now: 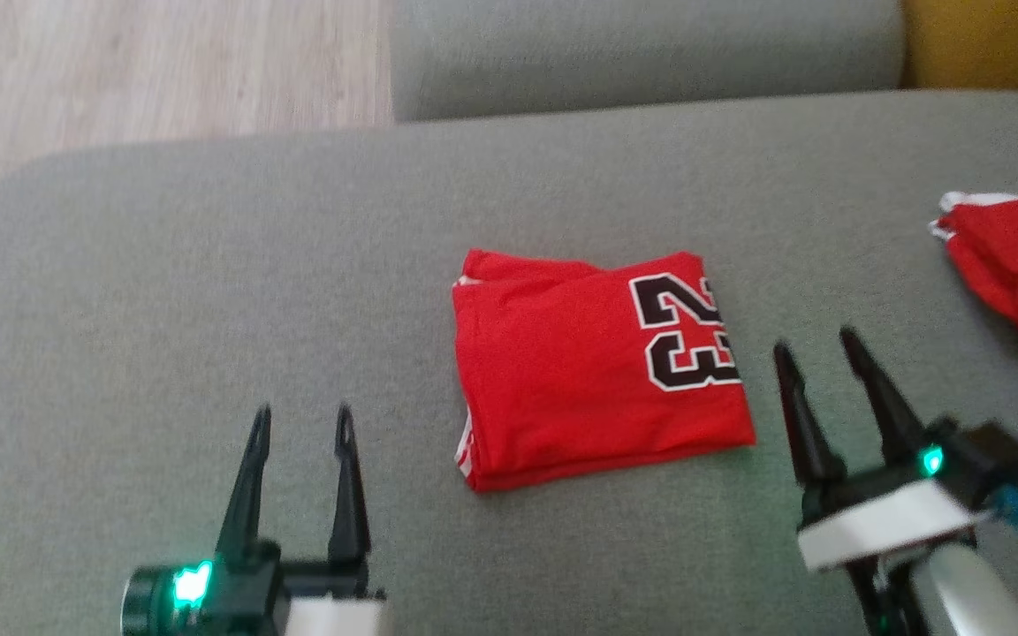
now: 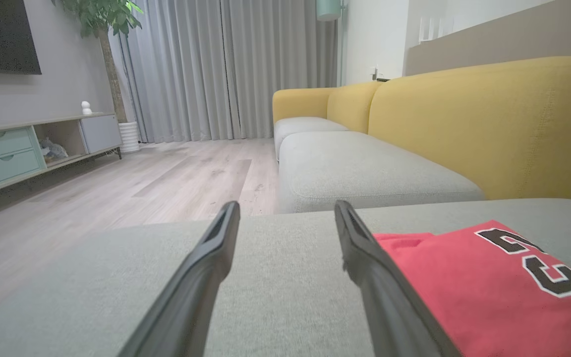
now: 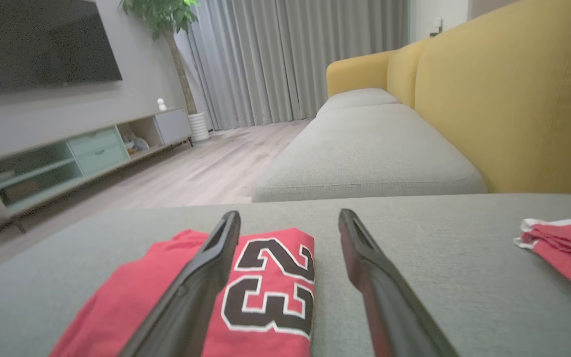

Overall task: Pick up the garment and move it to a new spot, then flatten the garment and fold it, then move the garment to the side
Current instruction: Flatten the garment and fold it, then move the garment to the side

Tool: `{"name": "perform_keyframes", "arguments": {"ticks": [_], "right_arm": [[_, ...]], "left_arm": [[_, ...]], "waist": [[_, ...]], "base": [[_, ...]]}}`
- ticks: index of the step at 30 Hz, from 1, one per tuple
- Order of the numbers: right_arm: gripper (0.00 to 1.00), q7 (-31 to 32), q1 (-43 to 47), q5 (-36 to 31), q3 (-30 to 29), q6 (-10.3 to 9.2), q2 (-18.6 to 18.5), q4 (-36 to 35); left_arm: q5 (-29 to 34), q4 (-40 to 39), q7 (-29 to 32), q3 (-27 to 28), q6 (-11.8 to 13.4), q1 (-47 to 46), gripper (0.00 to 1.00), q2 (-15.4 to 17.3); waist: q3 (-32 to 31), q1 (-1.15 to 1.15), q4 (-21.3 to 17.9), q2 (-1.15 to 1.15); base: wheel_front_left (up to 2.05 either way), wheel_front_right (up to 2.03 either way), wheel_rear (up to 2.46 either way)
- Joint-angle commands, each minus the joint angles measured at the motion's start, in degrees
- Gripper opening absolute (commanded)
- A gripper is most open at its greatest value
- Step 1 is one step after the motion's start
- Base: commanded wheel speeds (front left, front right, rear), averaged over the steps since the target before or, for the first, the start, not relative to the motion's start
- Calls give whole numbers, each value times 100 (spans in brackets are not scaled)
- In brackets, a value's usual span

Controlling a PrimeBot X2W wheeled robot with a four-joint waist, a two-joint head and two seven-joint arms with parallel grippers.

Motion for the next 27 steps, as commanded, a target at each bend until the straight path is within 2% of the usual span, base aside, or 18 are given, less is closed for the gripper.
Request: {"name": "perform_keyframes", "arguments": {"ticks": [1,6,9,15,27], "right_arm": [[100,-72,18,-379,112,-4,-126,-149],[100,-77,601,-1102,-121,-4,143,-332],[100,-77,822,-1217,-241,-4,313,-353],[100,-78,958,-1217,-302,-4,442,-249],[100,-78,919,-1257,-200,-4,521,-130]], "left_arm": [[-49,-119,-30,245,-15,51,100,-22],[-62,-20,-30,435,-29,441,100,-43],[-27,65,-30,542,-102,539,100,-31],[14,166,-30,747,-248,647,100,-59],[241,241,-30,780,-432,713,100,-117]], "waist": [[-318,1,-122,0],[-534,1,-179,0],[-601,1,-180,0],[-661,1,-189,0],[-677,1,-196,0]], "base": [[0,0,0],[0,0,0],[0,0,0],[0,0,0],[0,0,0]]}}
